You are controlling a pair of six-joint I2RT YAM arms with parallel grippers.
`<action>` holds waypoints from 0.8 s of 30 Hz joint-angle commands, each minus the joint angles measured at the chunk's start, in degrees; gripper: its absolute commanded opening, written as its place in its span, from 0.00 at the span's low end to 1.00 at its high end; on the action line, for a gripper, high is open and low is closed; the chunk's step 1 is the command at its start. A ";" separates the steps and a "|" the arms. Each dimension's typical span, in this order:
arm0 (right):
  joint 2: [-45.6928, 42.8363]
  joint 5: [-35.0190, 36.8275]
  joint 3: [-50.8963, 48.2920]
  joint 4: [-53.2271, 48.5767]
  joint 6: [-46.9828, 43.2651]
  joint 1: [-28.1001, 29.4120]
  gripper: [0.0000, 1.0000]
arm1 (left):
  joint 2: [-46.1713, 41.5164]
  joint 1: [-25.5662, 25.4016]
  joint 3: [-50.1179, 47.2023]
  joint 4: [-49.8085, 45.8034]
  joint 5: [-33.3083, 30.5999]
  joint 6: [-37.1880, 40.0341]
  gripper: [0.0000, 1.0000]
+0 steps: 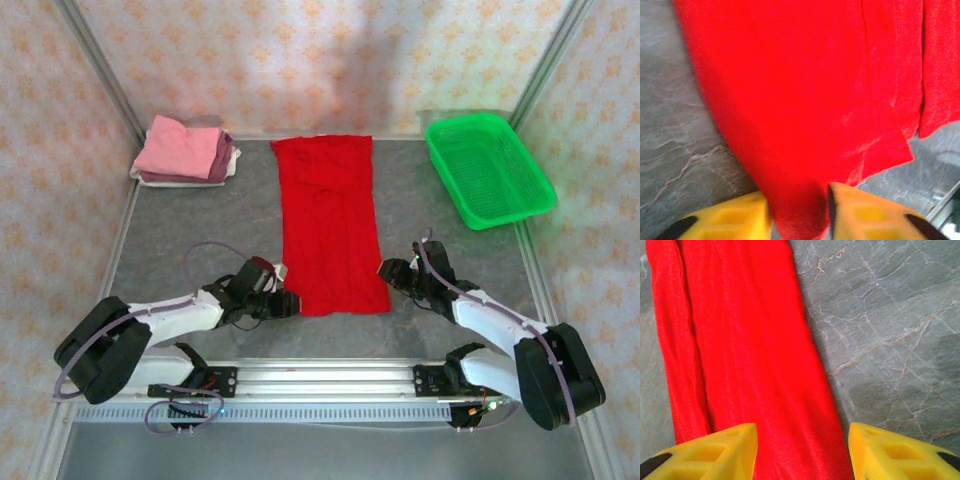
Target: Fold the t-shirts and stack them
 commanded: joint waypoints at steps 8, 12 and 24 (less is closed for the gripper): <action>-3.09 -6.85 -1.83 -4.96 0.47 -0.13 0.52 | -0.46 -0.45 0.99 -2.19 -5.44 0.58 0.01; -3.33 -9.21 -2.49 -7.29 0.83 0.13 0.52 | -0.41 -0.43 1.08 -3.64 -6.91 1.05 0.00; 0.35 -11.38 -2.44 -5.71 1.83 2.96 0.44 | 0.55 -0.42 -0.13 -2.03 -6.66 0.80 0.00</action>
